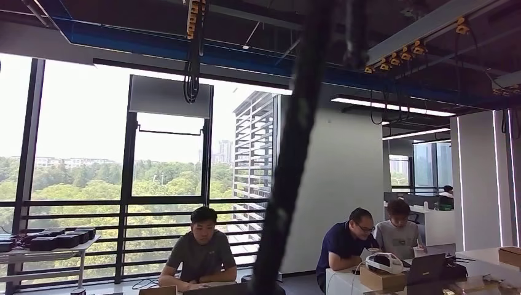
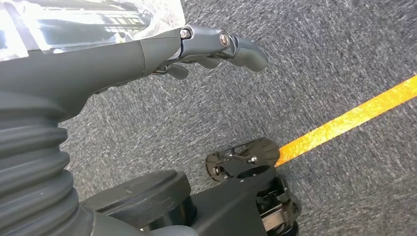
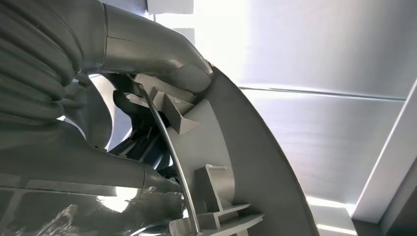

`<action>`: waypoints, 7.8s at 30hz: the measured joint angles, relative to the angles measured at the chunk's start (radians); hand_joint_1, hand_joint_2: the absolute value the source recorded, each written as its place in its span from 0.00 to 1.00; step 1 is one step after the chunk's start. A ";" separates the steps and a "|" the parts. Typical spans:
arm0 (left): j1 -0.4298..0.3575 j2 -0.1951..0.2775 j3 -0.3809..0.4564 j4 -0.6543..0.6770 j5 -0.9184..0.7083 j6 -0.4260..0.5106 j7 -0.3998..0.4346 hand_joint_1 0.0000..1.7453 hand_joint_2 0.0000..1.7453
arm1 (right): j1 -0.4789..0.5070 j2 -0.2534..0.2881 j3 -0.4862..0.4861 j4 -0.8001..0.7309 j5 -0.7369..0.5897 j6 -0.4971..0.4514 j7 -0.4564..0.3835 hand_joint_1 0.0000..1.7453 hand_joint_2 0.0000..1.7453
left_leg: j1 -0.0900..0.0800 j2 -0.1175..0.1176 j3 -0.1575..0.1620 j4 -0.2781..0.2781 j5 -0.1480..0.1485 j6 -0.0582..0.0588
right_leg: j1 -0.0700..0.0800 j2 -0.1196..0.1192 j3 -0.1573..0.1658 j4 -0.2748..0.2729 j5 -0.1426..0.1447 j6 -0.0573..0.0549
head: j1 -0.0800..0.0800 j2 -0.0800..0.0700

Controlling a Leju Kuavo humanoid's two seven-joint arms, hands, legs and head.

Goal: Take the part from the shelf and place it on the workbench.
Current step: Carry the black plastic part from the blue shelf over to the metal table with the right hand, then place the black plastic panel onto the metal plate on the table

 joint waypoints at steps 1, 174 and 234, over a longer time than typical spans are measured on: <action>0.000 0.000 0.000 0.000 -0.001 -0.001 0.001 0.00 1.00 | 0.002 -0.002 0.000 0.000 0.005 -0.002 0.003 1.00 1.00 | 0.000 0.000 0.009 0.000 -0.007 -0.001 | -0.001 0.000 -0.014 -0.002 0.027 0.001 | -0.002 0.000; -0.045 -0.045 0.025 0.018 -0.058 -0.040 0.073 0.00 1.00 | -0.493 0.089 0.198 0.846 0.446 0.010 0.667 1.00 1.00 | -0.008 -0.005 0.012 -0.011 -0.007 -0.025 | 0.007 -0.004 0.099 -0.272 0.136 -0.029 | 0.005 0.000; -0.036 -0.053 0.054 0.020 -0.132 -0.095 0.105 0.00 0.00 | -0.505 0.177 0.241 1.326 0.750 0.005 0.825 0.00 0.00 | -0.008 -0.004 0.023 -0.011 -0.007 -0.025 | 0.007 -0.001 0.109 -0.274 0.136 -0.029 | 0.004 0.000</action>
